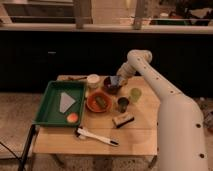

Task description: Wipe purple bowl with sponge

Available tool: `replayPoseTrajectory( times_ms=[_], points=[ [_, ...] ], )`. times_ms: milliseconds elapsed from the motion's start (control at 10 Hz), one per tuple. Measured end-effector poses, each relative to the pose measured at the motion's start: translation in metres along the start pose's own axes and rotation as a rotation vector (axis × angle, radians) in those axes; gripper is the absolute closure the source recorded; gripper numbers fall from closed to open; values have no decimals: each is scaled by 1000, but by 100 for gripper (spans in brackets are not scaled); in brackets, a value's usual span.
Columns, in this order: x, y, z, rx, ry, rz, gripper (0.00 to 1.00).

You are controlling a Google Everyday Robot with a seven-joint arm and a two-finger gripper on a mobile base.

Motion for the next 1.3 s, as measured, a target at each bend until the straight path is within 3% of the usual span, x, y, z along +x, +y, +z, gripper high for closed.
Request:
replayPoseTrajectory(
  times_ms=[200, 500, 900, 1300],
  points=[
    [2, -12, 3, 25, 6, 17, 100],
    [-17, -29, 19, 37, -1, 14, 100],
    [-39, -32, 34, 8, -23, -35, 100],
    [-54, -8, 29, -44, -52, -115, 100]
  ],
)
